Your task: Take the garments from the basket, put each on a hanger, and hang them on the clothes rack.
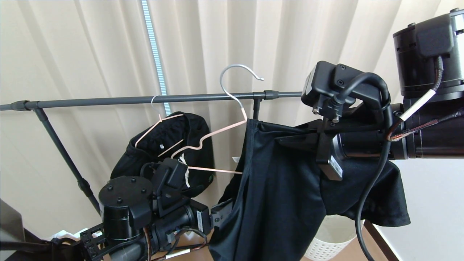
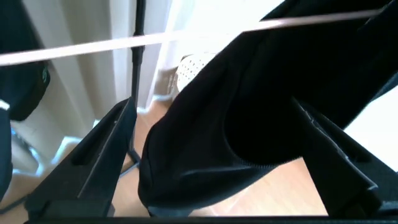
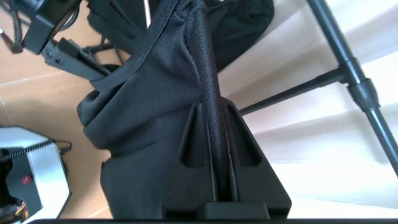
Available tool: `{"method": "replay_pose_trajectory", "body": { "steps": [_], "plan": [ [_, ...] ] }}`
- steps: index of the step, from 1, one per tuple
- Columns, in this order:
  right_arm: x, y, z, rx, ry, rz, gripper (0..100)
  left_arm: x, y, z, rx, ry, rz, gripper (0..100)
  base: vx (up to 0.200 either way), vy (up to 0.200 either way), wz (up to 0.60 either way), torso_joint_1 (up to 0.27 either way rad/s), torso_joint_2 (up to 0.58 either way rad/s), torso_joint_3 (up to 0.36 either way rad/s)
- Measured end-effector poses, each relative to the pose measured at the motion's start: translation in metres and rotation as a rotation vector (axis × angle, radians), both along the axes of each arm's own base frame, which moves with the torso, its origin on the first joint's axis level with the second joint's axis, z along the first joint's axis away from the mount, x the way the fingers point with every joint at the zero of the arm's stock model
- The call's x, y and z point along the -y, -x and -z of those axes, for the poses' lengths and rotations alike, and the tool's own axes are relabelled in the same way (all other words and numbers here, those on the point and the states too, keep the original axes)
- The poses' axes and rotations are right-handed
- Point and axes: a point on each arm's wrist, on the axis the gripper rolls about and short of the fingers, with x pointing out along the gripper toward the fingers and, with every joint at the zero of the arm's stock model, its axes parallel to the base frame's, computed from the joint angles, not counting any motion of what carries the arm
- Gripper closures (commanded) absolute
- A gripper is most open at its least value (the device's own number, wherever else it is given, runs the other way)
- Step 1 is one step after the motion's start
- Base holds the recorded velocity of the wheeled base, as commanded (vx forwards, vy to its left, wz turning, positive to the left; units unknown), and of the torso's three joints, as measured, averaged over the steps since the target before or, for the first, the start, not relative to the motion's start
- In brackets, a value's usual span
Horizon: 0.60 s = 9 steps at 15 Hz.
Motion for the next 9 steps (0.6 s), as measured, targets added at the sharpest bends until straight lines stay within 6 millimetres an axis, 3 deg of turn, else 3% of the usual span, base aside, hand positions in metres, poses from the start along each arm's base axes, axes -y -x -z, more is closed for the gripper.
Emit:
{"method": "replay_pose_trajectory", "body": {
  "steps": [8,9],
  "plan": [
    [0.001,0.002,-0.009,-0.047,-0.093,0.043,100,0.002,-0.002,0.010,-0.023,-0.023,-0.002,0,0.000,0.000,0.00,0.000,0.00,0.000],
    [0.001,0.002,-0.011,-0.038,-0.109,0.043,100,0.002,-0.002,0.010,-0.024,-0.023,-0.003,100,0.000,0.000,0.00,0.000,0.00,0.000]
  ]
}}
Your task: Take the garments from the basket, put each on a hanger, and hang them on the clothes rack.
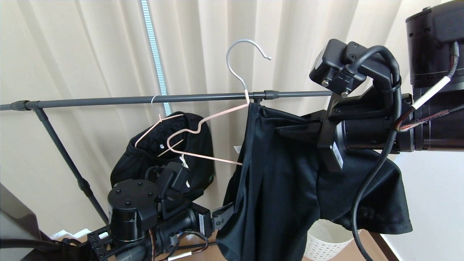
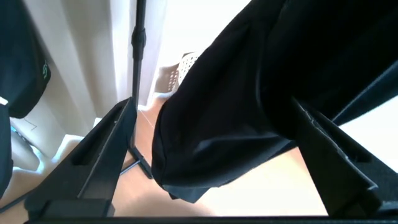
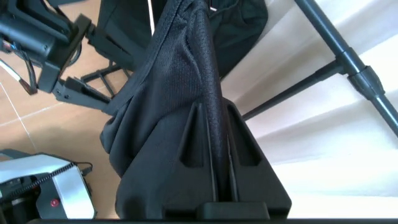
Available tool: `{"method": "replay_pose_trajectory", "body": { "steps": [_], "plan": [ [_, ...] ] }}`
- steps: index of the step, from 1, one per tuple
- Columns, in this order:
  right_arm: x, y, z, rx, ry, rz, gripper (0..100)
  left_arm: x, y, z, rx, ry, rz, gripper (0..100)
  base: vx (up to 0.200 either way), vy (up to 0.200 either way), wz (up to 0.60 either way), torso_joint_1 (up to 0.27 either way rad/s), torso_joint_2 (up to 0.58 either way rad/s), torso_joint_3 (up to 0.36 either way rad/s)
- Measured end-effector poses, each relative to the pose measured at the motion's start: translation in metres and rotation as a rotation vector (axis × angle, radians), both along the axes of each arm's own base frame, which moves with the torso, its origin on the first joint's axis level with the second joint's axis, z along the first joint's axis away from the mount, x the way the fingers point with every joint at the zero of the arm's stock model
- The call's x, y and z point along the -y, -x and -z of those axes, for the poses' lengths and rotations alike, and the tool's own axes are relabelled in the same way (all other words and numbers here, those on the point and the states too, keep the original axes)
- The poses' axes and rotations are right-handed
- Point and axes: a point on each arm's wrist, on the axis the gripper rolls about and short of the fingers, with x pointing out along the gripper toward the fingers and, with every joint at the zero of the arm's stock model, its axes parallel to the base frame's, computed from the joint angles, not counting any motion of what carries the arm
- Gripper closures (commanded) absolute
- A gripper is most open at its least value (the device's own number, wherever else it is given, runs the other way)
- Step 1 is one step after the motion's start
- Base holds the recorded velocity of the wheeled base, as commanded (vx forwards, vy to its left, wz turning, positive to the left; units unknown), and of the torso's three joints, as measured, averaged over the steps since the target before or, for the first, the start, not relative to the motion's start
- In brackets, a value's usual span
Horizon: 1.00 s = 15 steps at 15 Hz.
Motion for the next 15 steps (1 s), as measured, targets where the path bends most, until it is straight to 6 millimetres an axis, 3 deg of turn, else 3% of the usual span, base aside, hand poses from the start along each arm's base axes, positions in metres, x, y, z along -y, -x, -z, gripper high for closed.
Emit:
{"method": "replay_pose_trajectory", "body": {
  "steps": [9,15],
  "plan": [
    [0.011,-0.004,0.008,-0.049,-0.034,0.062,100,-0.007,-0.005,-0.007,0.038,-0.005,-0.036,100,0.000,0.000,0.00,0.000,0.00,0.000],
    [0.024,-0.007,0.027,-0.046,-0.067,0.071,100,-0.018,-0.017,-0.013,0.065,0.009,-0.093,100,0.000,0.000,0.00,0.000,0.00,0.000]
  ]
}}
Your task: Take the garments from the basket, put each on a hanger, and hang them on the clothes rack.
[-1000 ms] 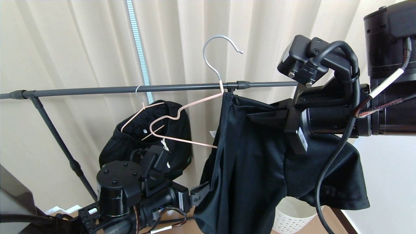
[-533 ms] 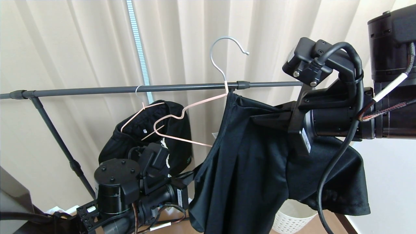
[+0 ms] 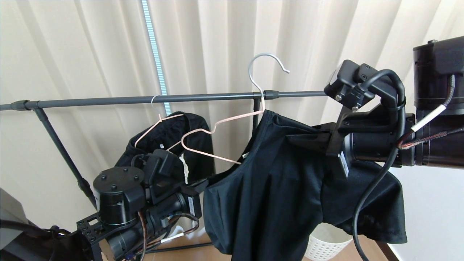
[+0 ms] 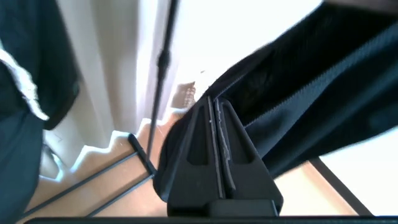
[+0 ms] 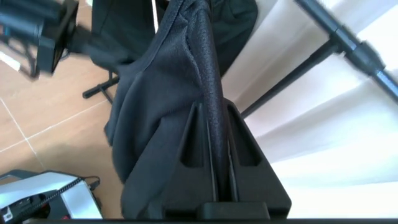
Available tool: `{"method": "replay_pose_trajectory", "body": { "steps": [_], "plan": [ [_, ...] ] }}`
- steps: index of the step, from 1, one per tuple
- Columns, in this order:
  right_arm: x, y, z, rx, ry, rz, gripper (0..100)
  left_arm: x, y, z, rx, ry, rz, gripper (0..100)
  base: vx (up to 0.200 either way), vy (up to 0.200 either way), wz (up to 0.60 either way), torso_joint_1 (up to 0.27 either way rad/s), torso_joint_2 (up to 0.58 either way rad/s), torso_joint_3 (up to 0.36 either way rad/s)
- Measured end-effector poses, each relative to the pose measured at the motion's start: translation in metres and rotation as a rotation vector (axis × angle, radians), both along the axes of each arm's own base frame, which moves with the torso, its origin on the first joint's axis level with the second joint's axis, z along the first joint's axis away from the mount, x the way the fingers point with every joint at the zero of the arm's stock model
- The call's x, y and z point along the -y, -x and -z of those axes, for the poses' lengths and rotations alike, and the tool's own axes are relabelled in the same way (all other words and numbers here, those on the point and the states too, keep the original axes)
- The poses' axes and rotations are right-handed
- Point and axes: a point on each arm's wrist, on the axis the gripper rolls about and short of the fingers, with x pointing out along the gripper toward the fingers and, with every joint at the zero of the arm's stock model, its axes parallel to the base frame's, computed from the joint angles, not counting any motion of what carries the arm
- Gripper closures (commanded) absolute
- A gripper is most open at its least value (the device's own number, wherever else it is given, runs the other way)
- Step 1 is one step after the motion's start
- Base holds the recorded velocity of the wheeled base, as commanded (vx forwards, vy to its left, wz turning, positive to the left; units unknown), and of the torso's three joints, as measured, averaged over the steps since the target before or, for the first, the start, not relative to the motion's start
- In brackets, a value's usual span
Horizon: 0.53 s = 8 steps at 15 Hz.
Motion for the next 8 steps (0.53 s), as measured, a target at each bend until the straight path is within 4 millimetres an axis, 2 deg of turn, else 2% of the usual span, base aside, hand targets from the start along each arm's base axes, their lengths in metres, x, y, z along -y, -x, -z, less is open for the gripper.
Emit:
{"method": "replay_pose_trajectory", "body": {
  "steps": [4,8],
  "plan": [
    [0.019,-0.002,0.023,-0.019,-0.080,0.014,100,-0.010,-0.012,0.000,0.005,0.003,-0.049,100,0.000,0.000,0.00,0.000,0.00,0.000],
    [0.027,0.001,0.041,-0.003,-0.112,0.003,100,-0.015,-0.017,0.000,0.013,-0.007,-0.070,100,0.000,0.000,0.00,0.000,0.00,0.000]
  ]
}}
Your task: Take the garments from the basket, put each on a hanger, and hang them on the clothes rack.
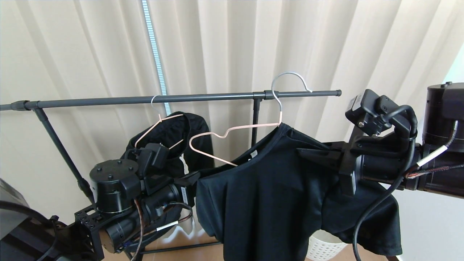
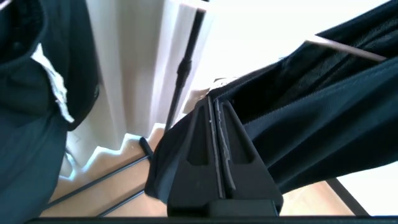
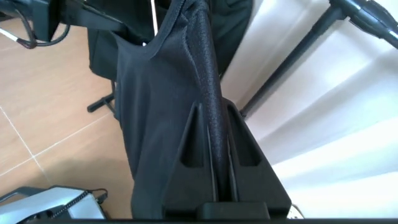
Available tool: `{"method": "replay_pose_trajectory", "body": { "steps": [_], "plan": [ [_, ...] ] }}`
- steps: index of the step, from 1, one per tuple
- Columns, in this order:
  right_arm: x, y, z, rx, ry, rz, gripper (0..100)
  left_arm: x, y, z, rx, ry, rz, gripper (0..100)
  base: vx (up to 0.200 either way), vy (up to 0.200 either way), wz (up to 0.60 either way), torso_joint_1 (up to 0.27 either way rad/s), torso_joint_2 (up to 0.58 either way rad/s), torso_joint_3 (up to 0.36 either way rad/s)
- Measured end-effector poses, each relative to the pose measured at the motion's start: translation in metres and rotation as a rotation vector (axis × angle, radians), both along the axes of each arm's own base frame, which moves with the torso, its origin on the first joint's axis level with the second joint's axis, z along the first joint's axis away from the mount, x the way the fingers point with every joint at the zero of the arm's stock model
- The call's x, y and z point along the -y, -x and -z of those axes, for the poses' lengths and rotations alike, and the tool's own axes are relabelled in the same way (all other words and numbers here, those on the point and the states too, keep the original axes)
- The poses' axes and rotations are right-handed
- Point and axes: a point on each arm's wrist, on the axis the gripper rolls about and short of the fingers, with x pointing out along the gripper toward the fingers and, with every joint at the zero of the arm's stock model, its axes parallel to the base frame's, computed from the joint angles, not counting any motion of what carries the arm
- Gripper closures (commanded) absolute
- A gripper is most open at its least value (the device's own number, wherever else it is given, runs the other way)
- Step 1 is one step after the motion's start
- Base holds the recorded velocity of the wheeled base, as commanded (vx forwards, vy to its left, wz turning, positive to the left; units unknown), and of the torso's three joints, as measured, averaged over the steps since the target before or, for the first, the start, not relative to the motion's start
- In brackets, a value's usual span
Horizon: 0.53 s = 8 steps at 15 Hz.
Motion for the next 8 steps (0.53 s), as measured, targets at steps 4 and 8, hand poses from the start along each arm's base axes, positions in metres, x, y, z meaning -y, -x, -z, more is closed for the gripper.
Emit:
{"method": "replay_pose_trajectory", "body": {
  "steps": [4,8],
  "plan": [
    [0.006,0.010,0.002,-0.004,-0.001,-0.011,100,-0.010,-0.010,-0.002,0.012,0.004,-0.047,100,0.000,0.000,0.00,0.000,0.00,0.000],
    [0.011,0.018,0.001,0.003,-0.003,-0.012,100,-0.022,-0.022,-0.006,0.031,0.012,-0.101,100,0.000,0.000,0.00,0.000,0.00,0.000]
  ]
}}
